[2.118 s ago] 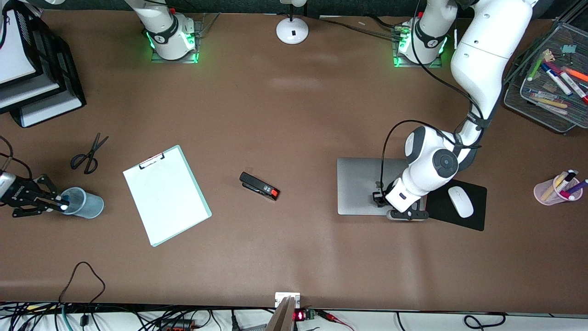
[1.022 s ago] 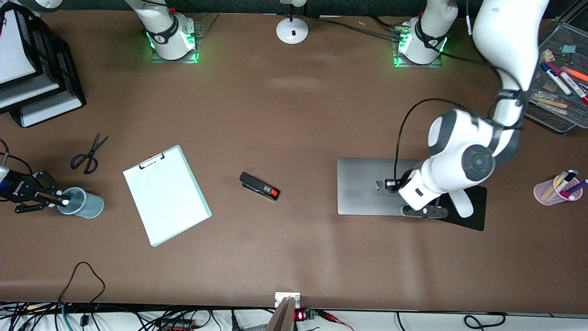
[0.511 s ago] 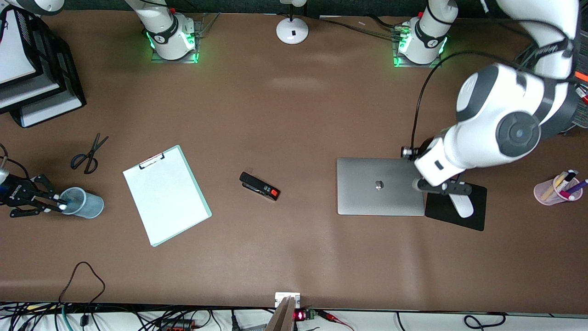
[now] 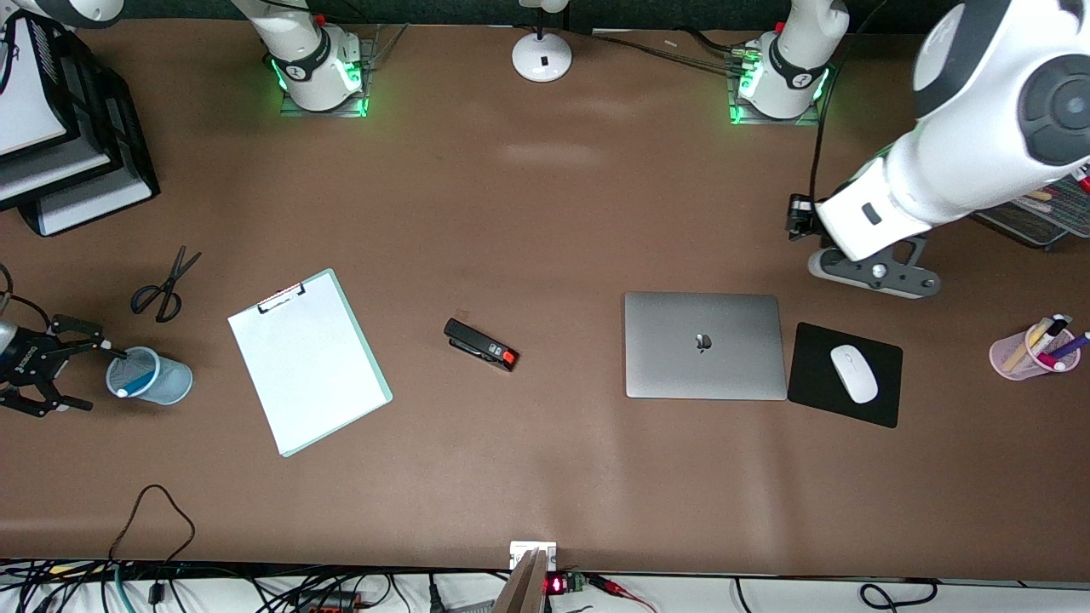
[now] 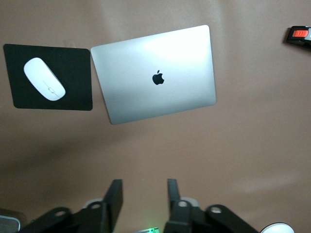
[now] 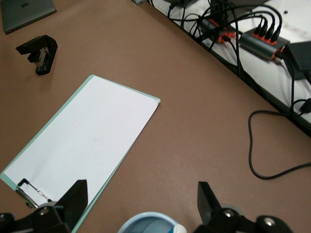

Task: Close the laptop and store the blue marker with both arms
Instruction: 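Raise the left gripper off the closed laptop and withdraw the right gripper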

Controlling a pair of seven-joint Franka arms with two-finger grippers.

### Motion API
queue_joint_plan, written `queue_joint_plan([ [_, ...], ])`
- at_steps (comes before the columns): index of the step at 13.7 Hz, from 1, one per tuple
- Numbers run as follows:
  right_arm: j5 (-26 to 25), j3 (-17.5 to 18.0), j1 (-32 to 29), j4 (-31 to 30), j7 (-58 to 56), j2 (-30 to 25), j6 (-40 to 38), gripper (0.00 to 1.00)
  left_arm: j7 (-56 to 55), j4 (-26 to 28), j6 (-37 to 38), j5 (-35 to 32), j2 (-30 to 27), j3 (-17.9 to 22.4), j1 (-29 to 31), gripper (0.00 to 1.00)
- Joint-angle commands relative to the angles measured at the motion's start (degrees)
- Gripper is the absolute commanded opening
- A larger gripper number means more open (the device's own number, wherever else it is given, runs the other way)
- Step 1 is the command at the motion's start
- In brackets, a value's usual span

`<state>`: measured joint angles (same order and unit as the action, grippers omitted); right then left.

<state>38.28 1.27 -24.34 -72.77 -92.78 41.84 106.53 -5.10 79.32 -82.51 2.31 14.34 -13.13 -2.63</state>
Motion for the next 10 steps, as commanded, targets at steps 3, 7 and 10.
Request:
queue_joint_plan([
  [3, -17.0, 0.0, 9.6, 0.5, 27.6, -9.3, -0.7, 1.00, 1.5, 0.9, -0.1, -1.9, -0.4, -0.1, 0.4, 1.00],
  [7, -29.7, 0.3, 17.7, 0.4, 51.6, -16.5, -6.8, 1.00, 1.9, 0.7, -0.3, -5.0, -0.3, -0.6, -0.1, 1.00],
  [10, -34.0, 0.4, 21.7, 0.4, 64.8, -19.3, -14.0, 1.00, 2.4, 0.6, -0.3, -5.1, -0.4, -0.2, 0.6, 1.00],
])
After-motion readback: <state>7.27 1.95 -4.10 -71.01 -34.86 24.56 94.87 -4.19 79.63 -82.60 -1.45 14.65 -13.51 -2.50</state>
